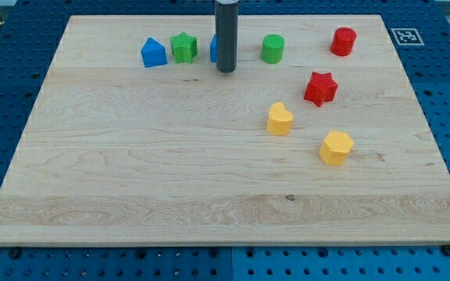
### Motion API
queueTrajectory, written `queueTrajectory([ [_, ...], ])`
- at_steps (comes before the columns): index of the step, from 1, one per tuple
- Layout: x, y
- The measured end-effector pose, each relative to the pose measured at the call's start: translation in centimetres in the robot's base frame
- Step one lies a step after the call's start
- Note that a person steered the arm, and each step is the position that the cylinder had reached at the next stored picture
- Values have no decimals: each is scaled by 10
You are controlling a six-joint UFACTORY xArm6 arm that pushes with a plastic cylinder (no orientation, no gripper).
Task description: Push red star towards center left
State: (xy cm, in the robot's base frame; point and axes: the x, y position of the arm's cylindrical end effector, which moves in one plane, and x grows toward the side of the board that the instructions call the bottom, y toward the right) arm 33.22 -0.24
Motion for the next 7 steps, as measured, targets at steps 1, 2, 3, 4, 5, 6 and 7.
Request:
queueTrajectory([
  [1,-2,0],
  [2,-2,3],
  [3,-2,14],
  [4,-2,34],
  [5,2,59],
  [6,9,91],
  [7,13,127],
])
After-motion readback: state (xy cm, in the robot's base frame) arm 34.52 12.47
